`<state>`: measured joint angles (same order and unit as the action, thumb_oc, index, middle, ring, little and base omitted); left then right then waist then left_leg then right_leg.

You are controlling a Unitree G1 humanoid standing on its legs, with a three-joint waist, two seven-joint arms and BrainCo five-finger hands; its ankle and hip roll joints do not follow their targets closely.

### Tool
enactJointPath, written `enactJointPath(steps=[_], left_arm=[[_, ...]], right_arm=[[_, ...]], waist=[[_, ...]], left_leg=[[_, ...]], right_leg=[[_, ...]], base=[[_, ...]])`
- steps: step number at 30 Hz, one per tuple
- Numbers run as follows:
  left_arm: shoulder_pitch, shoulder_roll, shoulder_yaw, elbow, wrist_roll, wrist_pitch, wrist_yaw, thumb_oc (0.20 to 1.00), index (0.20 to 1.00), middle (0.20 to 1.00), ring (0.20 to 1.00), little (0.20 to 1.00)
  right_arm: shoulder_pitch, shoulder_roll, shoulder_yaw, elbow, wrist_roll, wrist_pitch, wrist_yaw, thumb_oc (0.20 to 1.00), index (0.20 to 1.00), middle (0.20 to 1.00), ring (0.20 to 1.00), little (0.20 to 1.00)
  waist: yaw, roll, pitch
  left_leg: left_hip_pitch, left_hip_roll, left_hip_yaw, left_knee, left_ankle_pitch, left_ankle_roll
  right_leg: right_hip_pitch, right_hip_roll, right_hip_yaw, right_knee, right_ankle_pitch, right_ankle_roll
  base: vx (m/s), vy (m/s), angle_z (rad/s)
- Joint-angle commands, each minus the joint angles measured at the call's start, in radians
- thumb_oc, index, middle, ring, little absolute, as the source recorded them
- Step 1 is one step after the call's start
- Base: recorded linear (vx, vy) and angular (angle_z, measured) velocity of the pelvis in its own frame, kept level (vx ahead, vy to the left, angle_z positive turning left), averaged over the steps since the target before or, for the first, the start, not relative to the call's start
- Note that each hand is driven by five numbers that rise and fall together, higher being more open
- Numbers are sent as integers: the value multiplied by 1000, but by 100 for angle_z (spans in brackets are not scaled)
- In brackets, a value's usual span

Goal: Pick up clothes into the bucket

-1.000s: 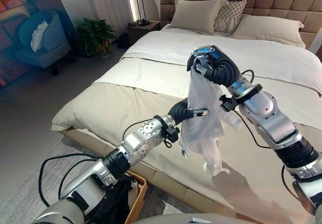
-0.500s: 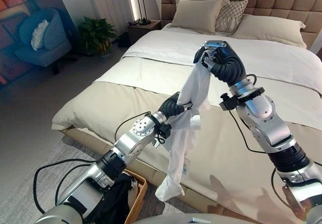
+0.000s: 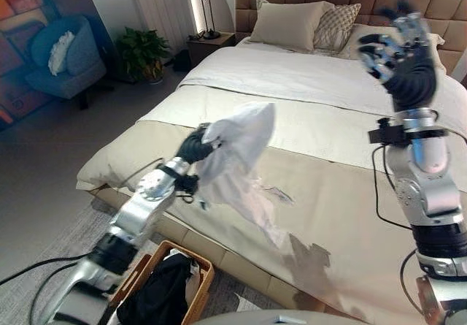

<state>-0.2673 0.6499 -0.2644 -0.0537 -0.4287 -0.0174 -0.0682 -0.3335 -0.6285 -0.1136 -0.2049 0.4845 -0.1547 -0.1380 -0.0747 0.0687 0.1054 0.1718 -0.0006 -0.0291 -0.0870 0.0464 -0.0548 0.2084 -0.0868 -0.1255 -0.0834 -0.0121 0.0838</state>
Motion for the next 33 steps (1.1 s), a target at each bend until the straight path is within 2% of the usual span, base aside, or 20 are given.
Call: enactJointPath(steps=[1,2,4,7,8,9,11,14,16,17,18,22,24,25,26,27,28,30,31,33], left_arm=[[-13,144,111,-97,60,-111,10,200,200,200,200,200],[30,214,179,-119,82,-124,13,200,200,200,200,200],[60,251,220,-131,98,-130,16,200,200,200,200,200],[150,327,366,-173,160,-157,55,200,200,200,200,200],[211,342,457,-188,198,-176,90,200,200,200,200,200],[221,343,465,-193,199,-176,91,200,200,200,200,200],[303,346,582,-204,202,-205,122,200,200,200,200,200],[334,342,635,-200,198,-224,140,200,200,200,200,200],[346,339,655,-214,206,-235,150,200,200,200,200,200],[358,332,671,-217,207,-243,160,200,200,200,200,200],[374,319,681,-219,210,-248,173,200,200,200,200,200],[408,275,699,-219,214,-252,190,200,200,200,200,200],[419,245,693,-199,232,-251,198,200,200,200,200,200],[421,218,679,-168,263,-244,214,200,200,200,200,200],[419,218,677,-167,264,-245,215,200,200,200,200,200],[415,190,665,-120,281,-242,243,200,200,200,200,200],[412,190,664,-118,282,-243,243,200,200,200,200,200],[383,154,637,-57,318,-228,283,200,200,200,200,200],[382,154,636,-56,319,-229,284,200,200,200,200,200],[338,139,599,14,354,-220,333,200,200,200,200,200]], right_arm=[[45,-18,-43,-21,31,-43,4,1000,1000,1000,1000,1000],[86,-33,-69,4,15,-32,9,1000,1000,1000,1000,1000],[107,-31,-79,23,1,-29,2,1000,1000,1000,1000,1000],[188,3,-120,59,-61,-26,-14,1000,1000,1000,1000,1000],[248,55,-131,84,-77,-26,-16,1000,1000,1000,1000,1000],[249,58,-128,82,-78,-26,-16,1000,1000,1000,1000,1000],[366,131,-124,170,-89,-15,14,1000,1000,1000,1000,1000],[423,177,-93,295,-97,-11,26,1000,1000,1000,1000,1000],[442,214,-78,389,-65,-3,38,1000,1000,1000,1000,1000],[446,217,-64,456,-98,1,38,1000,1000,1000,1000,1000],[454,238,-47,564,-101,10,26,1000,1000,1000,1000,1000],[476,257,-17,688,-135,19,35,1000,1000,1000,1000,1000],[493,257,9,770,-185,31,47,1000,1000,1000,1000,1000],[507,253,31,821,-216,39,59,1000,1000,1000,1000,1000],[506,252,30,821,-216,39,59,1000,1000,1000,1000,1000],[527,258,50,872,-239,41,69,1000,1000,1000,1000,1000],[525,258,50,874,-239,40,69,1000,1000,1000,1000,1000],[524,250,82,917,-261,42,78,1000,1000,1000,1000,1000],[524,250,82,917,-261,42,78,1000,1000,1000,1000,1000],[516,241,105,944,-259,32,70,1000,1000,1000,1000,1000]], waist=[[32,-62,-68],[39,-58,-62],[40,-57,-60],[52,-49,-49],[57,-45,-39],[53,-47,-40],[57,-43,-19],[59,-43,1],[62,-44,26],[63,-46,45],[68,-47,88],[70,-53,131],[71,-57,166],[72,-64,209],[71,-63,206],[70,-69,246],[69,-69,243],[72,-85,293],[72,-85,291],[72,-100,330]], left_leg=[[-45,-40,-19,115,-123,30],[-45,-41,-22,119,-125,29],[-45,-43,-24,121,-127,28],[-50,-46,-28,125,-126,29],[-59,-49,-32,130,-125,29],[-59,-49,-31,131,-126,29],[-79,-53,-40,142,-124,31],[-101,-57,-50,157,-124,32],[-123,-62,-56,173,-122,33],[-143,-66,-62,189,-123,34],[-175,-72,-70,210,-119,37],[-237,-81,-82,251,-119,42],[-279,-86,-92,280,-118,45],[-319,-90,-103,315,-118,49],[-325,-91,-104,319,-118,49],[-365,-94,-113,354,-124,52],[-372,-96,-113,353,-118,52],[-440,-97,-121,411,-127,50],[-444,-97,-120,414,-128,50],[-501,-95,-124,467,-134,47]], right_leg=[[-75,-58,-36,115,-40,40],[-73,-60,-38,116,-41,39],[-72,-60,-37,115,-41,40],[-74,-59,-41,116,-41,40],[-78,-60,-43,118,-41,40],[-79,-60,-42,119,-42,40],[-95,-62,-47,130,-44,38],[-114,-63,-52,148,-48,36],[-133,-64,-55,164,-50,33],[-152,-67,-57,181,-52,31],[-188,-68,-59,208,-49,29],[-252,-75,-62,260,-52,26],[-293,-83,-66,299,-58,24],[-327,-93,-65,344,-68,19],[-332,-94,-66,347,-69,19],[-372,-107,-70,402,-86,16],[-378,-108,-71,401,-81,16],[-435,-125,-73,455,-96,12],[-439,-125,-73,457,-97,12],[-482,-137,-73,493,-102,9]], base=[[8,-1,7],[0,0,0],[9,6,6],[1,17,7],[0,0,0],[0,0,0],[-48,27,7],[-72,24,15],[-115,22,17],[-218,37,18],[-195,29,14],[-137,24,8],[-170,43,8],[-164,49,12],[-180,54,17],[-88,34,23],[-125,38,24],[-112,7,18],[-119,-8,9],[-133,-10,10]])
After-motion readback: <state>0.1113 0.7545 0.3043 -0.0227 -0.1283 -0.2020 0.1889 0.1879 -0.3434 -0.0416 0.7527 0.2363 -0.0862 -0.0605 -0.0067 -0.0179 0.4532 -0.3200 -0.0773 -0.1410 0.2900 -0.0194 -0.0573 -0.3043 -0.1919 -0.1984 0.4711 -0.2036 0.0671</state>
